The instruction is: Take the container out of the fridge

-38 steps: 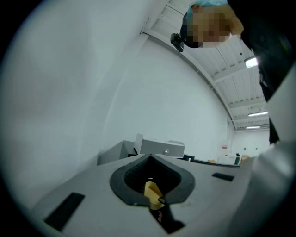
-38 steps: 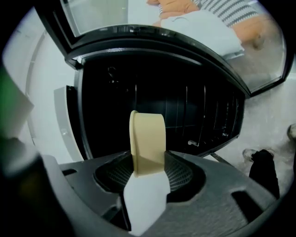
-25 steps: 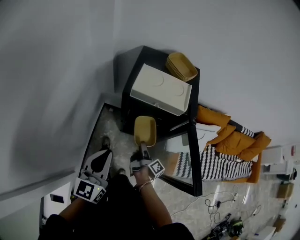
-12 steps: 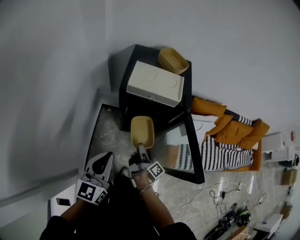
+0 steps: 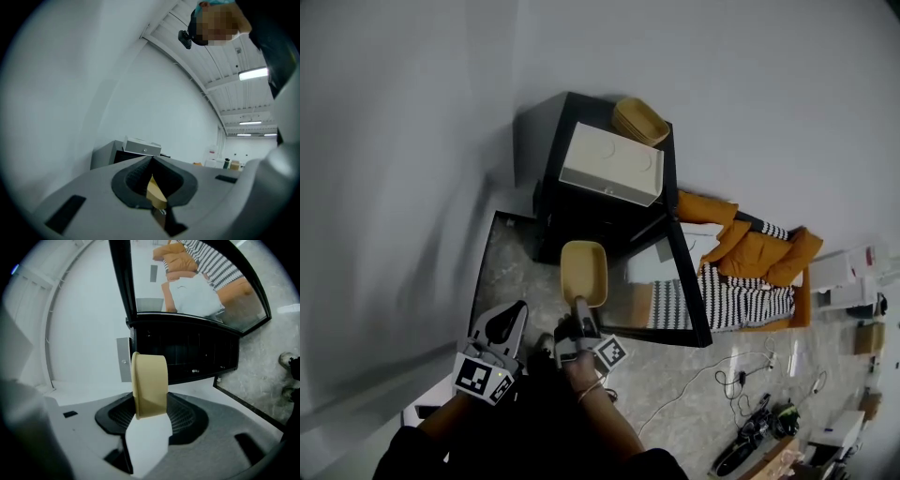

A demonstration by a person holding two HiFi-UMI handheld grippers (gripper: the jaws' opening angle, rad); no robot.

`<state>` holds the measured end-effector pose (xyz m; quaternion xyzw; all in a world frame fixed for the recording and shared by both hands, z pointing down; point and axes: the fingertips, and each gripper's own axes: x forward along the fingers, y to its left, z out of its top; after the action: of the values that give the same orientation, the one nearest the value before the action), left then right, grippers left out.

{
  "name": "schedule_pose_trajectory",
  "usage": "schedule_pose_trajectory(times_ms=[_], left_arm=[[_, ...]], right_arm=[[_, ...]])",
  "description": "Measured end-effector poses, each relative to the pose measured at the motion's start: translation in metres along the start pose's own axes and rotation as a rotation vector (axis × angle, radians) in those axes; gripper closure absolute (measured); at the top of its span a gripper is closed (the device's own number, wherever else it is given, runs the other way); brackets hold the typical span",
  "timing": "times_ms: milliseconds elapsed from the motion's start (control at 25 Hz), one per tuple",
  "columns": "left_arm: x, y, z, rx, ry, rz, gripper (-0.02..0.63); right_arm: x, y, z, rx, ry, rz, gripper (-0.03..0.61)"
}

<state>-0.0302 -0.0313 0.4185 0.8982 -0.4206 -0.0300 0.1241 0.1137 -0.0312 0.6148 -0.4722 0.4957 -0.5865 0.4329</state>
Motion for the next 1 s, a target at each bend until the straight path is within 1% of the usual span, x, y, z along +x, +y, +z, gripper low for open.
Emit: schedule_pose_trajectory(times_ms=[240,560,1000], left_arm=[[-0.012,0.000,-0.001,-0.006,-0.005,-0.012,0.609],[-0.018,-0.005,-0.013,-0.022,0.009,-0.014,0.607],[-0.018,-0.012,-0.015,-0.020,0.010,-0.011,0.608]], right_arm=[[-0.034,0.020,-0.015,-0.003,0.002,0.015,0.385],[-0.073,0.031,-0.015,0.000,-0.022,0.022,0.385],[-0.085,0.030,-0.009,-0.012,-0.036,0.023,0.385]])
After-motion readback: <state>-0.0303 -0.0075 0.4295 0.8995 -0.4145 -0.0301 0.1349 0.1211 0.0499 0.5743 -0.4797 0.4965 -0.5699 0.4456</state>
